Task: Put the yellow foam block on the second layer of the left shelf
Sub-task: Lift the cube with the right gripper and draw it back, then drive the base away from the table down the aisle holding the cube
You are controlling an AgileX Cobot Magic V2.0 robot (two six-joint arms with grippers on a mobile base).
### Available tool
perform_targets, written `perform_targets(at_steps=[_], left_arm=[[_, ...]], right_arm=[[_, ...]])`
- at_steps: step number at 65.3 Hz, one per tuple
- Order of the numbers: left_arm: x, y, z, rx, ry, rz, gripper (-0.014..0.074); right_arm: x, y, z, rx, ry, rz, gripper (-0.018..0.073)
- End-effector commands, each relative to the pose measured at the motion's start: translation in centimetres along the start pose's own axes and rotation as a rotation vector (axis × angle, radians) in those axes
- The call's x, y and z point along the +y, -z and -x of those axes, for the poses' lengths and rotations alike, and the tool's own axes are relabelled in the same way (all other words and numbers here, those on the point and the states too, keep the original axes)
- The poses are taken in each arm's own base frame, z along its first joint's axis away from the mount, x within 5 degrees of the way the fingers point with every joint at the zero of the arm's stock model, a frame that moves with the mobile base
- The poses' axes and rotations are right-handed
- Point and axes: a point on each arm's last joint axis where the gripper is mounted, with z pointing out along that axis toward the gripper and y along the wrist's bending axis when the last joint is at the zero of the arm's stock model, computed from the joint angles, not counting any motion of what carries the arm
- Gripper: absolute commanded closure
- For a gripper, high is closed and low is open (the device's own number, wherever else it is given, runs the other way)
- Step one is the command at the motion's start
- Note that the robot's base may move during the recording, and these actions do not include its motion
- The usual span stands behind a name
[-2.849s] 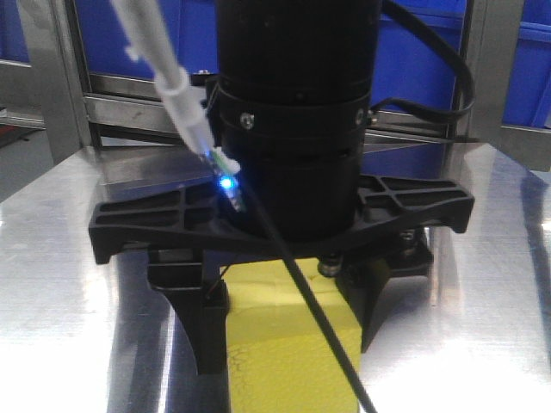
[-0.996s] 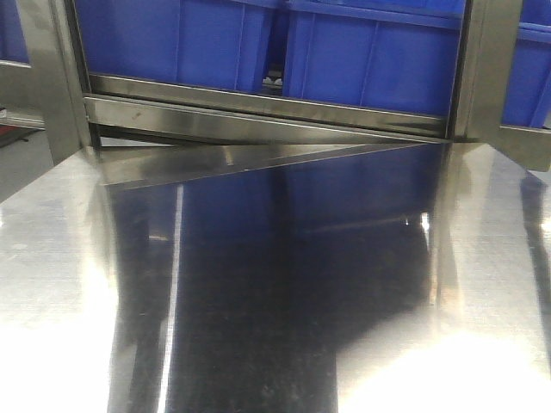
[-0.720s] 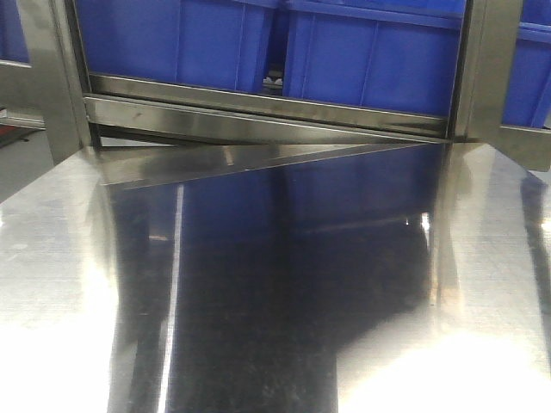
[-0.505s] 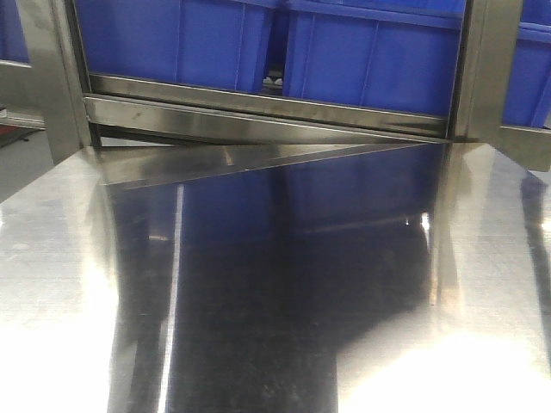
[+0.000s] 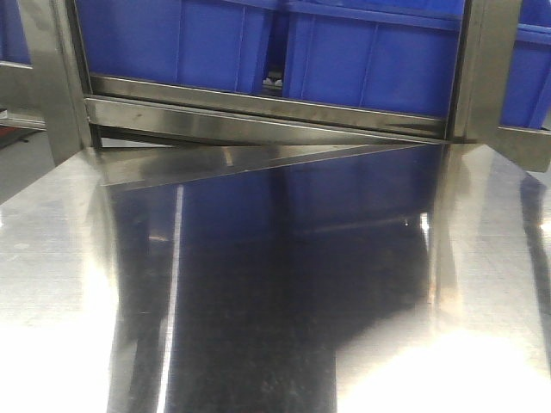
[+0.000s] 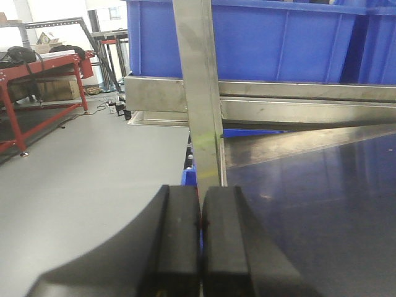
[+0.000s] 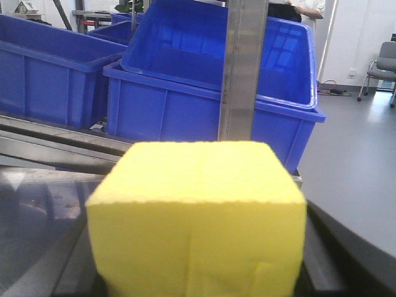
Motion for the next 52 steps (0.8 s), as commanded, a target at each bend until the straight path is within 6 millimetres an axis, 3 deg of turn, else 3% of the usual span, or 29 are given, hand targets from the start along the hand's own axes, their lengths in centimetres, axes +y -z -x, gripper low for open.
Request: perform_targets(at_steps=[1,52], left_arm=[[-0.12,0.11,0.02,-0.078,0.011,-0.011,0.0460],[-0.12,0.11,0.02,-0.078,0.011,-0.011,0.0460]], right_arm=[[-0.13,0.13,1.73,-0.116,0.006,-0.016,0.0096],[-0.13,0.13,1.73,-0.116,0.006,-0.016,0.0096]])
